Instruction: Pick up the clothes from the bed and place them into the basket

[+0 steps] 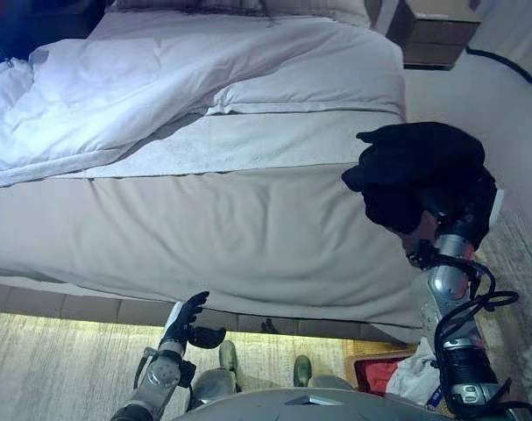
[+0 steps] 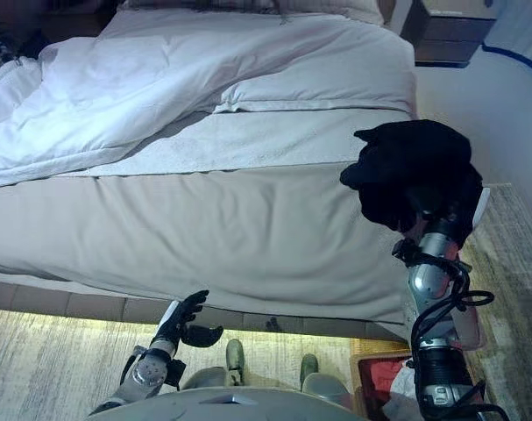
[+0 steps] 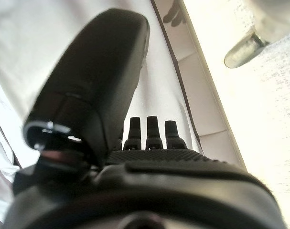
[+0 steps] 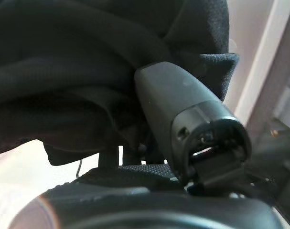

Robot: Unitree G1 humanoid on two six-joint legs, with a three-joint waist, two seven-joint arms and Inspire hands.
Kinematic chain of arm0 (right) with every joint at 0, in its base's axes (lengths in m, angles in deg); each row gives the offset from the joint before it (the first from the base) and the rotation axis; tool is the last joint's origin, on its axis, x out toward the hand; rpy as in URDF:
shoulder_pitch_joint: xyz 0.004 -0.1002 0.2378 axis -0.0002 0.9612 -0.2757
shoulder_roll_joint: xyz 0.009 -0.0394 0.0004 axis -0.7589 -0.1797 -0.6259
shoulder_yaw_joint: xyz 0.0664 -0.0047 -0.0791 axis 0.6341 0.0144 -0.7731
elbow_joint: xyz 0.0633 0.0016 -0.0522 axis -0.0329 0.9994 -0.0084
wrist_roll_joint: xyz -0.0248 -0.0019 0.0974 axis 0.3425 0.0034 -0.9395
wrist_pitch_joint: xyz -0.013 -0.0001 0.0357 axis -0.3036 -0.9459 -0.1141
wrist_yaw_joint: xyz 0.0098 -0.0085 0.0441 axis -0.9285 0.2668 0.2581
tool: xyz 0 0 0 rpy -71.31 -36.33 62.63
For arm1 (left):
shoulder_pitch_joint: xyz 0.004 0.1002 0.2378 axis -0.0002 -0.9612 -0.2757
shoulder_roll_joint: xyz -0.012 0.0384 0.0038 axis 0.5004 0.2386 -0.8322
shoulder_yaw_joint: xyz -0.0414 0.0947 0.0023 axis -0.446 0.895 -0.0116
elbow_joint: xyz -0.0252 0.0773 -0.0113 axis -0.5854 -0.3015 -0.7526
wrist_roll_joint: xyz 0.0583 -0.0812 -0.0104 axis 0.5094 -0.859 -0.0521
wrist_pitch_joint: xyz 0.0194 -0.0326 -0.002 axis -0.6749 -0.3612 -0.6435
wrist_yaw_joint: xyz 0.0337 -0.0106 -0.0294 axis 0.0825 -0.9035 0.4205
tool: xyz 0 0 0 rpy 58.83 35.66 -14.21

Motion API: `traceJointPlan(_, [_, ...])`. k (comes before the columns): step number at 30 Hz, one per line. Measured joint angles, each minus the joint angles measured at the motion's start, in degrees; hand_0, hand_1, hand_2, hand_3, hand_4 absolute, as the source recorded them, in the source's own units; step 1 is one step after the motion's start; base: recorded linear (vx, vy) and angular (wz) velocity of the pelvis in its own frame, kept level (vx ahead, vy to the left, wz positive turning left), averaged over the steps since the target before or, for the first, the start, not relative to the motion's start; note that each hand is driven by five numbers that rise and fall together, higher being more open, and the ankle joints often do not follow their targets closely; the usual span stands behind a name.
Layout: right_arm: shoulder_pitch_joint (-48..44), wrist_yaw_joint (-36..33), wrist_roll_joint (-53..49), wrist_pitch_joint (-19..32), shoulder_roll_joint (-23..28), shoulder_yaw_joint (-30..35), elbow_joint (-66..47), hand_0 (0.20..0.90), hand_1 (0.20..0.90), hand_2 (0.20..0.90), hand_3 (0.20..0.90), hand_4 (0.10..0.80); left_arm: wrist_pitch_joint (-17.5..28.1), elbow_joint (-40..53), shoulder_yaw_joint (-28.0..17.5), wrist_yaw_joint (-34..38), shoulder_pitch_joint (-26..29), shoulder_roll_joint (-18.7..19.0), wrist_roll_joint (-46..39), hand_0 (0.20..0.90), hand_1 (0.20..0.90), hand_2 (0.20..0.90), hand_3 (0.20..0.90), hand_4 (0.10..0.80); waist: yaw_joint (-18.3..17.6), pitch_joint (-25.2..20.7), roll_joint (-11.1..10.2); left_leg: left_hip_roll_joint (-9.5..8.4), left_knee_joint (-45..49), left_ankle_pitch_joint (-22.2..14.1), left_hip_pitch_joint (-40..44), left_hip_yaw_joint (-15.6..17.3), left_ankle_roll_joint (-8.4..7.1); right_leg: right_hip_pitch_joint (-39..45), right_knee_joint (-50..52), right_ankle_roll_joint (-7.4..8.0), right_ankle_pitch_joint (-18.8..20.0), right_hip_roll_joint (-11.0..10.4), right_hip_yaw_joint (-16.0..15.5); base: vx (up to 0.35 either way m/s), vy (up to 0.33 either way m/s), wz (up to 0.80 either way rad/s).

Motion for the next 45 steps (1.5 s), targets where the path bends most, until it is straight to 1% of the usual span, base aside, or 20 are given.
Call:
traceJointPlan(1, [-0.5, -1.3, 0.0, 0.0, 0.0, -0.6, 0.0, 0.300, 0.300, 0.300, 0.200, 0.100, 0.5, -0.2, 0.0, 0.5, -1.1, -0.3, 0.0, 0.900, 0.900, 0.900, 0.900, 0.800, 1.1, -0.6, 0.6, -1.16, -1.7, -2.9, 0.7, -5.9, -0.93, -1.3, -0.1, 0.83, 0.4, -0.4, 3.5, -0.100, 0.141, -1.72])
traceJointPlan(2, [-0.9, -2.6, 0.0, 0.1, 0.2, -0.6, 0.0, 0.300, 0.300, 0.300, 0.200, 0.100, 1.1, -0.7, 0.0, 0.3, -2.1, -0.7, 0.0, 0.900, 0.900, 0.900, 0.900, 0.800, 1.3, -1.4, 2.1, -1.93, -4.2, -3.2, 1.5, -8.7, -1.40, -3.0, 0.0, 0.72, 1.3, 0.2, 6.1, -0.087, 0.122, -1.40])
traceJointPlan(4, [-0.3, -6.7, -0.2, 0.0, -0.2, 0.4, 0.7, 0.300, 0.300, 0.300, 0.200, 0.100, 1.2, -1.4, 0.1, -0.2, -3.2, -1.3, 0.4, 0.900, 0.900, 0.900, 0.900, 0.800, -0.2, -2.2, 4.7, -1.10, -5.6, -3.6, 2.1, -6.4, -0.85, -4.5, 0.0, 1.34, 2.3, 2.2, 7.4, -0.022, 0.123, -0.81])
traceJointPlan(6, [1.6, -10.4, -1.9, -0.1, -0.9, 0.7, 2.0, 0.300, 0.300, 0.300, 0.200, 0.100, 1.2, -2.2, 0.4, -1.0, -2.6, -0.8, 1.2, 0.900, 0.900, 0.900, 0.900, 0.800, -0.9, -2.0, 3.2, -1.32, -5.6, -3.4, 2.2, -3.4, -0.92, -6.1, 1.3, 1.67, 2.7, 1.2, 7.2, -0.018, 0.140, -0.75])
traceJointPlan(8, [2.6, -11.3, -2.6, -0.1, -3.1, 2.0, 4.6, 0.300, 0.300, 0.300, 0.200, 0.100, 1.2, -3.1, 1.3, -2.1, -2.0, 0.9, 1.8, 0.900, 0.900, 0.900, 0.900, 0.800, -0.7, -2.2, 1.7, -1.46, -5.6, -3.5, 2.4, 0.3, -0.31, -7.2, 1.0, 1.64, 2.4, -1.3, 1.8, -0.005, 0.107, -1.01])
traceJointPlan(11, [3.3, -11.0, -6.9, -0.9, -4.8, 2.8, 6.7, 0.300, 0.300, 0.300, 0.200, 0.100, 1.1, -3.7, 1.3, -2.5, -2.6, 2.8, 1.6, 0.900, 0.900, 0.900, 0.900, 0.800, 0.1, -2.0, 1.9, -0.56, -5.6, -4.0, 4.2, 6.7, 0.87, -8.7, 3.7, 1.99, 2.5, -5.4, -11.5, -0.167, 0.059, -1.10])
traceJointPlan(12, [3.1, -11.1, -8.5, -1.2, -4.6, 3.0, 8.8, 0.300, 0.300, 0.300, 0.200, 0.100, 1.0, -4.1, 1.0, -2.2, -2.3, 3.2, 0.7, 0.900, 0.900, 0.900, 0.900, 0.800, 1.1, -1.6, 3.0, 0.71, -5.6, -4.3, 5.0, 9.7, 1.26, -9.9, 7.6, 2.02, 2.5, -6.9, -18.2, -0.285, 0.050, -1.11])
traceJointPlan(14, [3.1, -11.5, -10.2, -2.7, -4.6, 3.1, 11.2, 0.300, 0.300, 0.300, 0.200, 0.100, 1.1, -4.4, 0.4, -1.5, -1.8, 3.4, -1.2, 0.900, 0.900, 0.900, 0.900, 0.800, 2.4, -1.6, 5.4, 4.12, -5.6, -4.4, 5.0, 12.4, 1.35, -12.6, 19.7, 3.20, 1.3, -7.9, -20.6, -0.209, 0.005, -0.90])
traceJointPlan(16, [3.1, -12.3, -10.7, -4.5, -4.6, 2.4, 12.6, 0.300, 0.300, 0.300, 0.200, 0.100, 1.1, -4.6, 0.4, -1.1, -1.3, 4.2, -2.2, 0.900, 0.900, 0.900, 0.900, 0.800, 4.0, -1.6, 6.0, 6.23, -5.6, -4.2, 5.0, 13.3, 1.11, -12.4, 25.6, 4.49, 0.3, -8.6, -20.6, -0.112, -0.121, -0.61])
traceJointPlan(17, [3.0, -12.5, -11.3, -5.1, -4.6, 2.0, 12.8, 0.300, 0.300, 0.300, 0.200, 0.100, 1.1, -4.9, 0.3, -1.0, -0.9, 4.6, -2.3, 0.900, 0.900, 0.900, 0.900, 0.800, 4.4, -1.5, 5.2, 5.65, -5.5, -3.9, 5.0, 13.6, 0.54, -10.8, 23.2, 4.92, 0.1, -8.5, -20.3, -0.067, -0.259, -0.56])
traceJointPlan(18, [1.6, -12.4, -11.3, -5.5, -4.4, 1.2, 14.8, 0.300, 0.300, 0.300, 0.200, 0.100, 1.1, -5.6, 0.0, -0.7, -0.8, 4.1, -2.4, 0.900, 0.900, 0.900, 0.900, 0.800, 4.8, -1.4, 5.0, 6.42, -4.9, -2.9, 4.6, 13.6, -0.65, -9.3, 18.3, 3.61, -1.0, -6.4, -20.7, -0.056, -0.240, -0.49])
traceJointPlan(20, [-0.2, -12.7, -11.5, -6.5, -4.0, -0.2, 17.5, 0.300, 0.300, 0.300, 0.200, 0.100, 1.0, -5.5, 0.0, -0.7, -0.8, 3.1, -2.5, 0.900, 0.900, 0.900, 0.900, 0.800, 5.7, -1.1, 3.8, 6.84, -0.2, -4.3, 1.0, 13.5, -1.71, -6.6, 10.2, 2.14, 0.0, -4.7, -18.5, -0.098, -0.180, -0.55])
traceJointPlan(21, [-0.5, -12.8, -11.8, -6.9, -3.5, -0.2, 18.0, 0.300, 0.300, 0.300, 0.200, 0.100, 1.1, -5.3, 0.0, -0.7, -0.8, 2.0, -2.6, 0.900, 0.900, 0.900, 0.900, 0.800, 6.3, -1.2, 3.8, 5.93, -1.8, -5.2, 0.5, 11.9, -2.80, -6.0, 7.0, 1.28, 0.6, -4.4, -17.5, -0.143, -0.176, -0.68])
traceJointPlan(22, [-2.1, -12.5, -12.7, -7.4, -2.1, -0.9, 21.3, 0.300, 0.300, 0.300, 0.200, 0.100, 1.3, -4.9, 0.0, -1.1, -0.4, 0.4, -2.8, 0.900, 0.900, 0.900, 0.900, 0.800, 6.6, -1.3, 4.2, 4.37, -5.3, -4.9, -0.8, 10.3, -2.73, -6.1, 4.2, -0.10, 2.2, -2.9, -16.7, -0.116, -0.183, -0.56])
traceJointPlan(24, [-2.9, -11.4, -14.6, -8.2, -1.4, -1.5, 25.1, 0.300, 0.300, 0.300, 0.200, 0.100, 1.5, -4.8, 0.1, -1.4, -0.4, -0.1, -2.7, 0.900, 0.900, 0.900, 0.900, 0.800, 7.5, -1.3, 4.3, 4.05, -5.6, -2.1, -1.8, 9.6, -2.20, -5.5, 2.1, -0.17, 2.7, -0.6, -16.0, 0.003, -0.117, -0.43])
traceJointPlan(25, [-3.0, -10.2, -16.6, -8.8, -2.1, -1.4, 28.7, 0.300, 0.300, 0.300, 0.200, 0.100, 1.3, -4.2, -0.1, -1.0, -0.1, 0.8, -2.8, 0.900, 0.900, 0.900, 0.900, 0.800, 8.4, -1.3, 2.7, 4.81, -5.2, -1.3, -1.6, 9.4, -3.69, -4.2, -0.3, -0.05, 2.7, 0.2, -16.0, 0.042, -0.080, -0.22])
traceJointPlan(30, [-3.3, -8.8, -19.0, -10.2, -1.9, 0.3, 36.6, 0.300, 0.300, 0.300, 0.200, 0.100, 1.5, -3.8, 0.0, -2.3, 0.5, 0.7, -2.1, 0.900, 0.900, 0.900, 0.900, 0.800, 8.8, -1.2, 1.6, 4.60, -5.1, -1.0, -1.1, 7.6, -4.18, -3.0, -0.7, 0.00, 2.7, -0.1, -17.5, 0.048, -0.036, 0.12])
traceJointPlan(37, [-6.9, -5.8, -18.8, -12.9, -0.2, 0.0, 42.1, 0.300, 0.300, 0.300, 0.200, 0.100, 3.7, -4.4, 0.0, -2.5, -0.9, 1.0, -2.1, 0.900, 0.900, 0.900, 0.900, 0.800, 9.9, -0.9, 6.5, 3.20, -4.3, -1.0, -1.8, 6.0, -4.18, -2.3, -0.7, 0.48, 2.3, -1.6, -19.2, -0.014, 0.035, 0.15])
traceJointPlan(42, [-10.5, -3.7, -18.7, -13.2, 1.1, 0.1, 52.8, 0.300, 0.300, 0.300, 0.200, 0.100, 5.3, -4.3, 0.5, -3.5, -1.1, 1.0, -2.2, 0.900, 0.900, 0.900, 0.900, 0.800, 11.0, -0.9, 10.2, 2.35, -2.9, -0.7, -4.4, 3.8, -4.30, -3.2, -0.7, 0.53, 2.3, -2.3, -20.9, -0.091, 0.011, 0.19])
traceJointPlan(45, [-13.3, -2.6, -19.3, -13.6, 3.8, 0.1, 56.2, 0.300, 0.300, 0.300, 0.200, 0.100, 6.3, -4.1, 2.3, -5.1, -0.5, 0.8, -2.3, 0.900, 0.900, 0.900, 0.900, 0.800, 11.2, -0.5, 12.9, 1.75, -2.7, 0.7, -6.8, 3.0, -5.40, -5.1, -0.7, 1.06, 2.7, -3.0, -22.0, -0.110, 0.081, 0.14])
